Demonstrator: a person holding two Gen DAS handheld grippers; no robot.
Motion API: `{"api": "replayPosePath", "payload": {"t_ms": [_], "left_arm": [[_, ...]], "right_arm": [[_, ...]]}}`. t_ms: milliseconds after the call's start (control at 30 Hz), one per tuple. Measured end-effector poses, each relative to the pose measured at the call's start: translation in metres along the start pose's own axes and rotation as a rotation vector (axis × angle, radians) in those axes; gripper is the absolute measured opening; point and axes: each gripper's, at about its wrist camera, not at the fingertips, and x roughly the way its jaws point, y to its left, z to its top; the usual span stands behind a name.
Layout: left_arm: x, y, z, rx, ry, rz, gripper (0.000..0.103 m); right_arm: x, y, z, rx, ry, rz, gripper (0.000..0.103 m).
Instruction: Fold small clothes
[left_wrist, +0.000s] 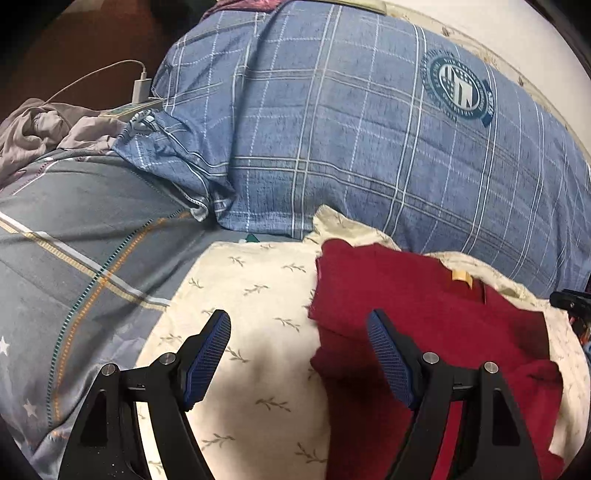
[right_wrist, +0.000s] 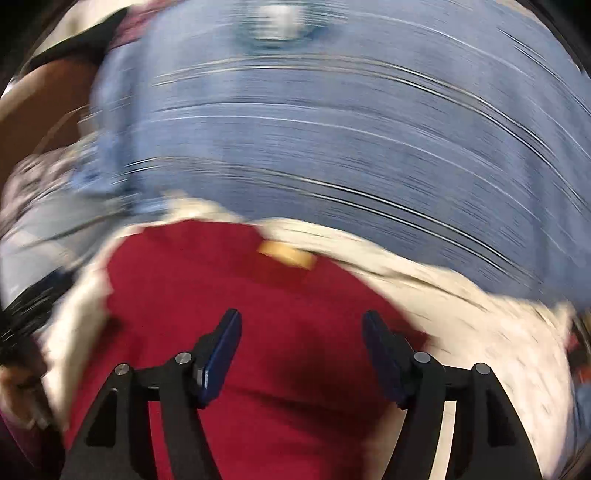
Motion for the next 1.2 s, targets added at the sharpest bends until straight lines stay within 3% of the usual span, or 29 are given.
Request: {"api": "replayPosePath", "payload": {"t_ms": [67, 100, 200, 300, 333, 367, 433, 467, 567, 700, 767, 933, 1033, 1200], "left_arm": [[0.004, -0.007, -0.001, 0.017, 0.005, 0.007, 0.076], [0.006, -0.009, -0.001, 0.025, 0.010, 0.009, 0.076], [0.012, -0.015, -0.003, 0.040, 0.018, 0.012, 0.076], [0.019, -0.018, -0.003, 0.050, 0.029, 0.027, 0.076], [0.022, -0.018, -0.004, 0.051, 0.034, 0.031, 0.076], [0.023, -0.018, -0.004, 0.049, 0.039, 0.034, 0.076], [0.024, -0.018, -0.004, 0.048, 0.039, 0.037, 0.076], [0.023, -0.018, -0.003, 0.047, 0.035, 0.037, 0.076], [0.023, -0.019, -0.002, 0.048, 0.026, 0.035, 0.076], [0.027, -0.023, -0.006, 0.069, 0.046, 0.033, 0.076], [0.026, -0.024, -0.007, 0.074, 0.048, 0.031, 0.076], [0.027, -0.023, -0.007, 0.071, 0.055, 0.040, 0.076], [0.028, -0.025, -0.009, 0.071, 0.061, 0.047, 0.076], [0.023, -0.026, -0.011, 0.075, 0.058, 0.044, 0.076]], "right_arm": [[0.014, -0.028, -0.006, 0.078, 0.031, -0.073, 0.071], [0.021, -0.041, -0.010, 0.128, 0.051, -0.064, 0.071], [0.047, -0.055, -0.020, 0.232, 0.114, 0.059, 0.072], [0.079, -0.052, -0.028, 0.266, 0.173, 0.127, 0.070], [0.082, -0.049, -0.030, 0.260, 0.179, 0.129, 0.053], [0.081, -0.045, -0.029, 0.239, 0.162, 0.115, 0.030], [0.066, -0.043, -0.022, 0.188, 0.085, 0.088, 0.013], [0.059, -0.045, -0.018, 0.185, 0.058, 0.091, 0.012], [0.049, -0.060, -0.013, 0.204, -0.005, 0.002, 0.011], [0.070, -0.062, -0.027, 0.209, 0.083, -0.050, 0.012], [0.058, -0.061, -0.033, 0.224, 0.058, -0.072, 0.029], [0.007, -0.035, -0.048, 0.169, -0.018, 0.006, 0.046], [0.004, -0.010, -0.063, 0.072, 0.032, 0.028, 0.046], [0.007, 0.002, -0.114, 0.066, 0.090, -0.021, 0.046]]}}
